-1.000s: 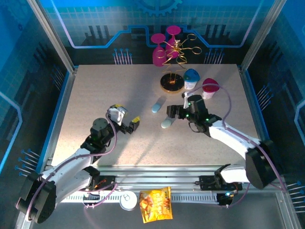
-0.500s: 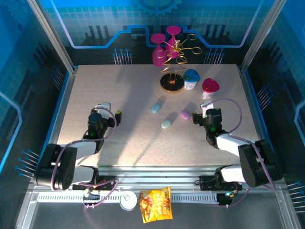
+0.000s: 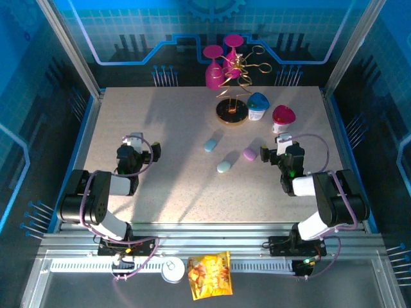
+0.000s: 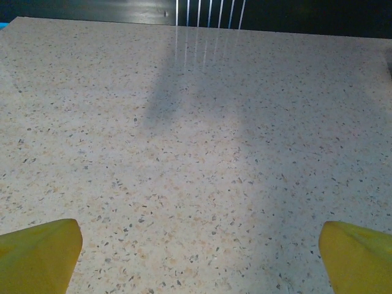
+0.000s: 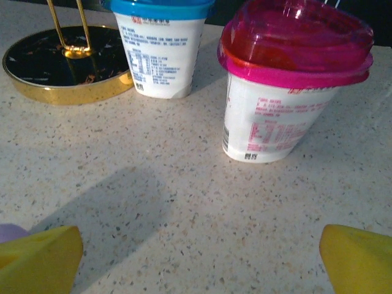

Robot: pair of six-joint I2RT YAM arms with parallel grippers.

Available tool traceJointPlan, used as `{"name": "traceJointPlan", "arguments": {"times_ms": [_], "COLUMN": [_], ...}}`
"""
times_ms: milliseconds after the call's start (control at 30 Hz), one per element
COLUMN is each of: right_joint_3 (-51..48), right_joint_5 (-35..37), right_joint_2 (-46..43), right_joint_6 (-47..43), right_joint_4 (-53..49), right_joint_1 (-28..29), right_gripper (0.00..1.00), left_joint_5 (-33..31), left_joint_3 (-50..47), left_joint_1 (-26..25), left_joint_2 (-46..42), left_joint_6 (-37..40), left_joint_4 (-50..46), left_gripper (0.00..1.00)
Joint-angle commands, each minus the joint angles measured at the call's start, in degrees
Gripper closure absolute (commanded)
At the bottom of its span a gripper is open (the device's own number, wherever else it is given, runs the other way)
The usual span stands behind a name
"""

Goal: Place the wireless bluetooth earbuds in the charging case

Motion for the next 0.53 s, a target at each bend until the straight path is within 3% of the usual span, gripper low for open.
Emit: {"name": "traceJointPlan", "arguments": {"times_ms": [0, 500], "right_joint_3": [1.0, -0.2], "right_joint_5": [-0.6, -0.8], "right_joint_2": [0.1, 0.0], "right_joint_6": [1.0, 0.9], "right_joint_4": [1.7, 3.9], "right_joint_1": [-0.8, -0.9], "right_gripper": [0.0, 0.0], "left_joint_5": [-0.9, 2.0], "left_joint_3": [0.8, 1.7], "left_joint_1": [0.3, 0.1], "left_joint_2": [-0.2, -0.1], "left_joint_6": [-1.1, 0.1], "left_joint_4": [0.7, -0.7], "left_gripper": [0.01, 0.01]}}
